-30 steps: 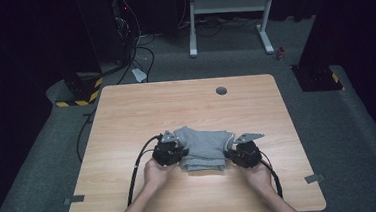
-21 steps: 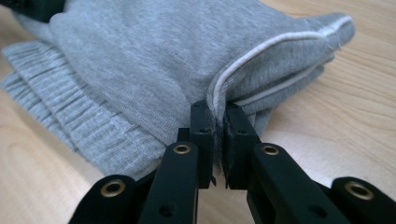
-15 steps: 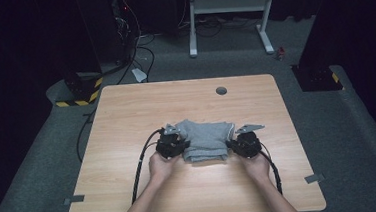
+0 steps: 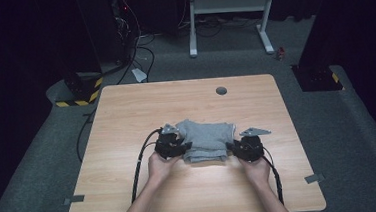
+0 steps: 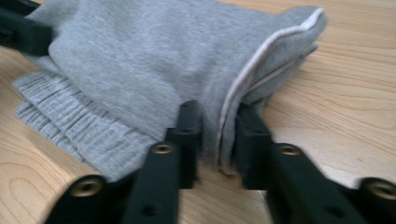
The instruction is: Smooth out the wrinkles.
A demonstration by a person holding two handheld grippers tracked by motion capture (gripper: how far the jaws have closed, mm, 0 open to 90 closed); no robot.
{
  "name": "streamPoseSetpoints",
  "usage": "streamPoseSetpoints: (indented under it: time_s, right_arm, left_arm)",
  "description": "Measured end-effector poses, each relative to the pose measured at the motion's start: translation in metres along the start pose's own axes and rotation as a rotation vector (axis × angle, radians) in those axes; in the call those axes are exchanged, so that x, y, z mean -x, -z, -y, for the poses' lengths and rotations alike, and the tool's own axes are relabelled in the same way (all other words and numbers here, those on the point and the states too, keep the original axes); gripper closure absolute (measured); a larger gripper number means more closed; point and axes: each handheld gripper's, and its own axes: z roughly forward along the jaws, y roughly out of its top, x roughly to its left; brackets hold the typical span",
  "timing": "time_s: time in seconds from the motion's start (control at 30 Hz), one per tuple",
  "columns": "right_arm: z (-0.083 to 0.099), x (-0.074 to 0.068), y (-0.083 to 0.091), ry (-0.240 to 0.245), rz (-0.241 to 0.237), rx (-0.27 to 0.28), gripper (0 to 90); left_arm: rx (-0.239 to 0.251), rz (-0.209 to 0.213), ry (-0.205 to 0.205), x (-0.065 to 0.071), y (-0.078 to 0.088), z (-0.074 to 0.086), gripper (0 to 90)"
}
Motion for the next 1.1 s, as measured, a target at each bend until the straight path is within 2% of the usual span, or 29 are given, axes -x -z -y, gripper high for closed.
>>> streamPoseSetpoints:
  time_s: [0.13, 0.17, 0.23, 0.33, 0.37, 0.43, 0.53, 0.57, 0.6, 0.67, 0.7, 0.83, 0.93, 0.97, 1.03, 1.1]
  right_arm:
    - [-0.004, 0.006, 0.012, 0.002, 0.001, -0.021, 53.0]
    - [-0.006, 0.007, 0.016, -0.008, -0.007, -0.02, 51.0]
    - [-0.011, 0.011, 0.022, -0.028, -0.019, -0.01, 49.2]
    - [-0.022, 0.014, 0.026, -0.039, -0.03, 0.001, 47.4]
    - [-0.028, 0.016, 0.025, -0.028, -0.021, 0.01, 47.5]
    - [-0.037, 0.017, 0.023, -0.042, -0.018, 0.001, 47.5]
    - [-0.048, 0.018, 0.017, -0.041, -0.005, 0.006, 47.7]
    - [-0.052, 0.019, 0.013, -0.048, 0.001, 0.003, 47.6]
    - [-0.054, 0.021, 0.011, -0.052, 0.003, 0.0, 47.6]
    - [-0.059, 0.024, 0.006, -0.076, 0.004, -0.006, 48.0]
    - [-0.061, 0.025, 0.002, -0.087, 0.006, -0.017, 48.1]
    - [-0.065, 0.029, -0.007, -0.092, 0.006, -0.049, 52.8]
    - [-0.065, 0.03, -0.013, -0.092, -0.005, -0.064, 60.8]
    - [-0.064, 0.031, -0.016, -0.095, -0.013, -0.079, 63.7]
    - [-0.062, 0.034, -0.019, -0.098, -0.027, -0.102, 70.8]
    - [-0.062, 0.035, -0.019, -0.097, -0.039, -0.1, 77.5]
  left_arm:
    - [0.009, 0.003, 0.027, -0.004, 0.009, -0.003, 44.6]
    - [-0.001, 0.001, 0.038, -0.006, 0.011, -0.004, 42.6]
    - [-0.007, -0.014, 0.05, -0.009, 0.012, -0.008, 40.5]
    - [0.025, -0.057, 0.076, -0.014, 0.014, -0.019, 38.5]
    - [0.022, -0.062, 0.078, -0.015, 0.014, -0.022, 37.7]
    - [0.017, -0.077, 0.099, -0.018, 0.012, -0.029, 37.5]
    - [-0.025, -0.085, 0.121, -0.027, 0.005, -0.041, 36.3]
    - [-0.033, -0.09, 0.125, -0.03, 0.004, -0.044, 35.8]
    - [-0.032, -0.086, 0.15, -0.033, 0.001, -0.046, 35.6]
    - [-0.06, -0.08, 0.186, -0.038, -0.006, -0.05, 34.2]
    - [-0.073, -0.091, 0.185, -0.04, -0.009, -0.052, 34.1]
    - [-0.099, -0.091, 0.222, -0.046, -0.02, -0.052, 34.0]
    - [-0.122, -0.09, 0.226, -0.049, -0.028, -0.051, 35.0]
    - [-0.122, -0.078, 0.228, -0.049, -0.03, -0.051, 36.7]
    - [-0.114, -0.041, 0.233, -0.05, -0.032, -0.051, 45.7]
    - [-0.117, -0.012, 0.234, -0.051, -0.033, -0.052, 53.2]
